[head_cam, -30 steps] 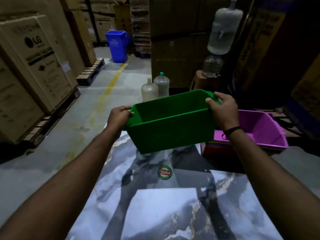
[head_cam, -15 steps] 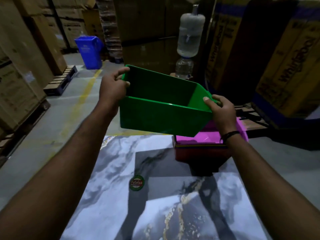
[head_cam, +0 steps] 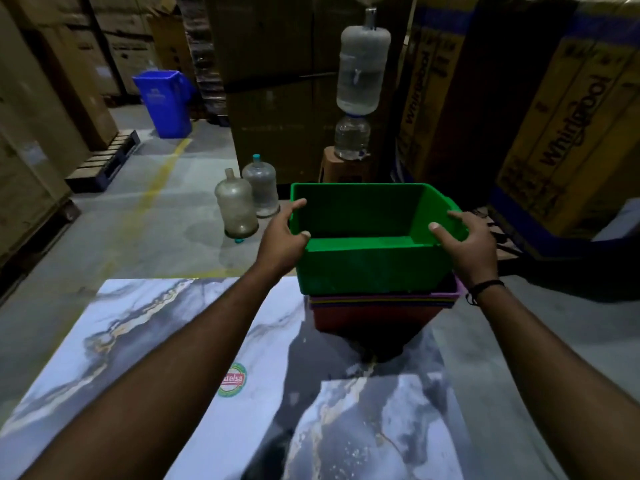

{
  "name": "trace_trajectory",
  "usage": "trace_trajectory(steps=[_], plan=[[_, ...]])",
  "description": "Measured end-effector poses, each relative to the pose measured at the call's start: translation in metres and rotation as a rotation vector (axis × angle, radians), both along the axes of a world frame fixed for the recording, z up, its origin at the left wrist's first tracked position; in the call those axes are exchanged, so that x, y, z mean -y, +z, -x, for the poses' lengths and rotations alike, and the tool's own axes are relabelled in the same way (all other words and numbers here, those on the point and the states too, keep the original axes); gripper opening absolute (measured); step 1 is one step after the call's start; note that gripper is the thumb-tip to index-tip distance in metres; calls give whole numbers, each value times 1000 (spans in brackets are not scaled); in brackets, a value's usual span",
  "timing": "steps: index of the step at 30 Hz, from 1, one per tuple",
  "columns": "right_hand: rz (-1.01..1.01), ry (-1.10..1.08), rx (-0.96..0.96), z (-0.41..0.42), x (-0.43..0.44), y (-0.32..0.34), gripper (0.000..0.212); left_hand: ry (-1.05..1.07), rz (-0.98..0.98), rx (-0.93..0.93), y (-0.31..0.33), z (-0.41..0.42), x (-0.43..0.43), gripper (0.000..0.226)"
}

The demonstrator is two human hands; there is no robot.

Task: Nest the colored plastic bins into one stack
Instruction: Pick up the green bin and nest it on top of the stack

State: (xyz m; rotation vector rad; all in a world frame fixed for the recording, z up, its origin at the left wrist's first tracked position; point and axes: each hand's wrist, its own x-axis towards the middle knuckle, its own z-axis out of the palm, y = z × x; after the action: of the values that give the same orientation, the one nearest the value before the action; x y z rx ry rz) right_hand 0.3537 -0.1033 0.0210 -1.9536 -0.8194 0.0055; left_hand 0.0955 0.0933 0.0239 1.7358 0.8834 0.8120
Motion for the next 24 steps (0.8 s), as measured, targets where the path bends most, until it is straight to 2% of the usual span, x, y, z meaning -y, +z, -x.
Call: trace_trajectory(steps=[7, 10, 14, 19, 24], plan=[[127, 9, -17, -22, 11, -37, 74, 46, -40, -30, -2, -34, 13, 64], [115, 12, -55, -28, 18, -49, 58, 59, -49, -45, 1, -42, 18, 62], [39, 3, -65, -30, 20, -57, 63, 92, -61, -43, 5, -46, 20, 62], [-65, -66, -70, -39, 17, -53, 48, 90, -87, 1, 21, -59, 23, 65], [-48, -82, -31, -54, 19, -50, 47, 109, -80, -39, 10, -71, 27, 67]])
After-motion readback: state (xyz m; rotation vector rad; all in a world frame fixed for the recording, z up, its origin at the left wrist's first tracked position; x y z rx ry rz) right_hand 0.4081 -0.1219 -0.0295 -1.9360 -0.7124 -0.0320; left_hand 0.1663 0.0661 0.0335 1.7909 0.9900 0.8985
